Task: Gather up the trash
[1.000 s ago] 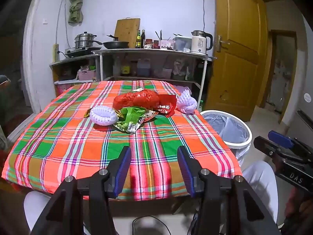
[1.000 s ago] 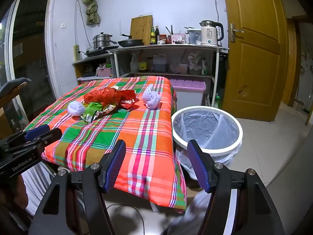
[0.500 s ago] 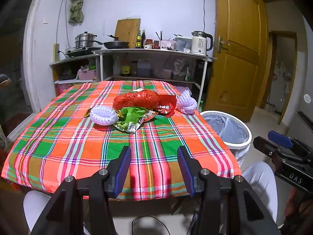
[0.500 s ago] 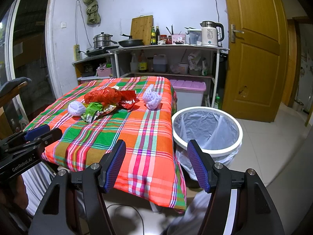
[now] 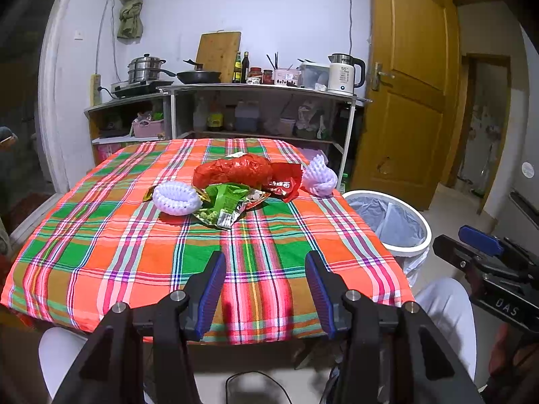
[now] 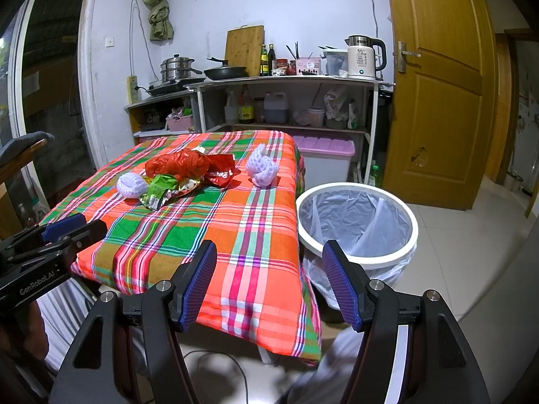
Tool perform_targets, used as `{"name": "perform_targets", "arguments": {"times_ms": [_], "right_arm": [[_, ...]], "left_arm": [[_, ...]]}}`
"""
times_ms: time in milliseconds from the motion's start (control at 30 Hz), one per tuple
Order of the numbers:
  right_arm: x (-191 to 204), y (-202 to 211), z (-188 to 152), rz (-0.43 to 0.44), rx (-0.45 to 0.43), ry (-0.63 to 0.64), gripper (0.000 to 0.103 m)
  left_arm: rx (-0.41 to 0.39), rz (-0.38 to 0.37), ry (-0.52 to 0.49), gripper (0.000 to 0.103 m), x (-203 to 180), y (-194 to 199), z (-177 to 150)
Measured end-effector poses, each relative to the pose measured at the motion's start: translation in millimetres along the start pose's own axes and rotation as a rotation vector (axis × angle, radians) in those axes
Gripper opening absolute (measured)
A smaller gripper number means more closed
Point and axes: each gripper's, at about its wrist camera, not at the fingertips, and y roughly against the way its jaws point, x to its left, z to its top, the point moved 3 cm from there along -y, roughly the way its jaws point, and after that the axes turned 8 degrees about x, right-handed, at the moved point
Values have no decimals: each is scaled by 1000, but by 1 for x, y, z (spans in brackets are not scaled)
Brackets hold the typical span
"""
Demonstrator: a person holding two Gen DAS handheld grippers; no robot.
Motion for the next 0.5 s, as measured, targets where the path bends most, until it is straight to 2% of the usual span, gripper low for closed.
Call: {"name": "perform_targets", "arguments": {"times_ms": [500], "right_arm": [[0, -1, 0, 0, 1, 2, 66]], "left_arm": [[1, -14, -2, 48, -2, 0, 0]]}}
